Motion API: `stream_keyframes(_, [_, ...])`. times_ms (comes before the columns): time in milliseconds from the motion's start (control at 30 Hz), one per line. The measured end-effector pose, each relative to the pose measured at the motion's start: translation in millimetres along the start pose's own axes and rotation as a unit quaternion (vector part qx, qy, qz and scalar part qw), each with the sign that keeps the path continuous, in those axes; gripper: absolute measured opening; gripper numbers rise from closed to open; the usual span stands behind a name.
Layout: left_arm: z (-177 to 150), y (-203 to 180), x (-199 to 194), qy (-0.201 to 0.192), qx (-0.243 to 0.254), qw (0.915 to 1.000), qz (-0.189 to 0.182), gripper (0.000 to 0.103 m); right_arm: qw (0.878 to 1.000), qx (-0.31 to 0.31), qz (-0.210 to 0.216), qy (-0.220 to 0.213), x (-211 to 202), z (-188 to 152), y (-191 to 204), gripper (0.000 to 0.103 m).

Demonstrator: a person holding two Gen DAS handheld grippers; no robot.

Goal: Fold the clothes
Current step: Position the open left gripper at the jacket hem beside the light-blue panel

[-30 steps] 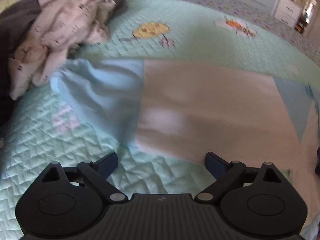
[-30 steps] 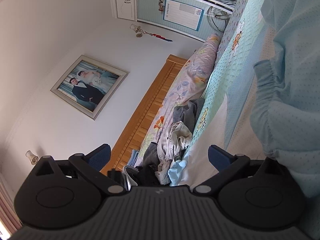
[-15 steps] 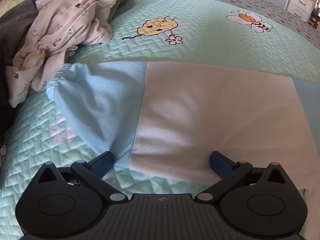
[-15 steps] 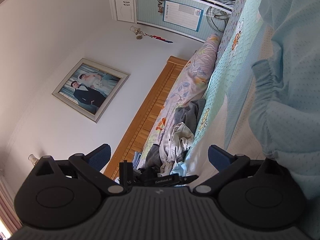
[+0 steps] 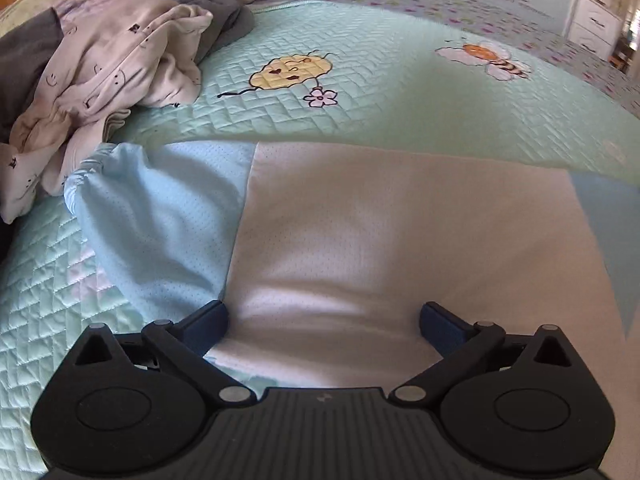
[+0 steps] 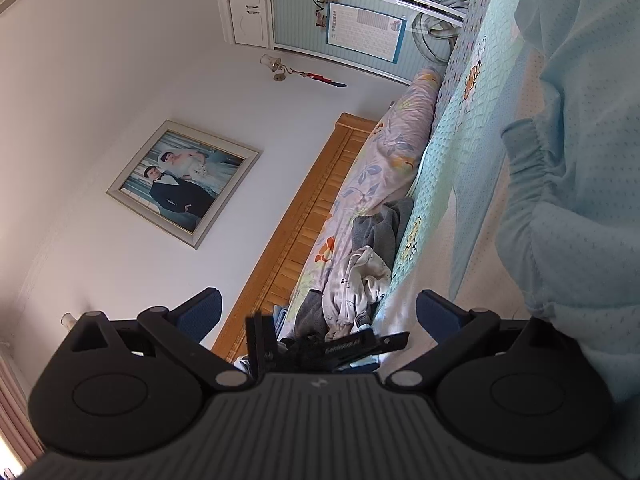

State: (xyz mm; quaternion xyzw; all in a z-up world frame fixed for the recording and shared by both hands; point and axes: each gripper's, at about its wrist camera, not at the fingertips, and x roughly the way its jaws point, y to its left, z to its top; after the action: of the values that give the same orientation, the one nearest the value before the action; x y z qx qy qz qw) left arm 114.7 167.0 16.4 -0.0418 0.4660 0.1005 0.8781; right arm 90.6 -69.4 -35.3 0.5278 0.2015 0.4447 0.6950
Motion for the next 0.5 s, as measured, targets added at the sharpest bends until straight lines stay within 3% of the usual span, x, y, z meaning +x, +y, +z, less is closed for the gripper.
stream_keyframes(167, [-8.4, -24.8, -11.1, -0.019, 0.059, 0.9963, 0.060, 0.103, 1.000, 0.000, 0.000, 0.001, -2.0, 1.7, -0.2, 0.103])
stream_keyframes(500, [-15.7, -60.0, -18.1, -0.051, 0.147, 0.9769, 0.146, 0.103, 1.000, 0.007, 0.006, -0.003, -7.7, 1.8, -5.2, 0.103])
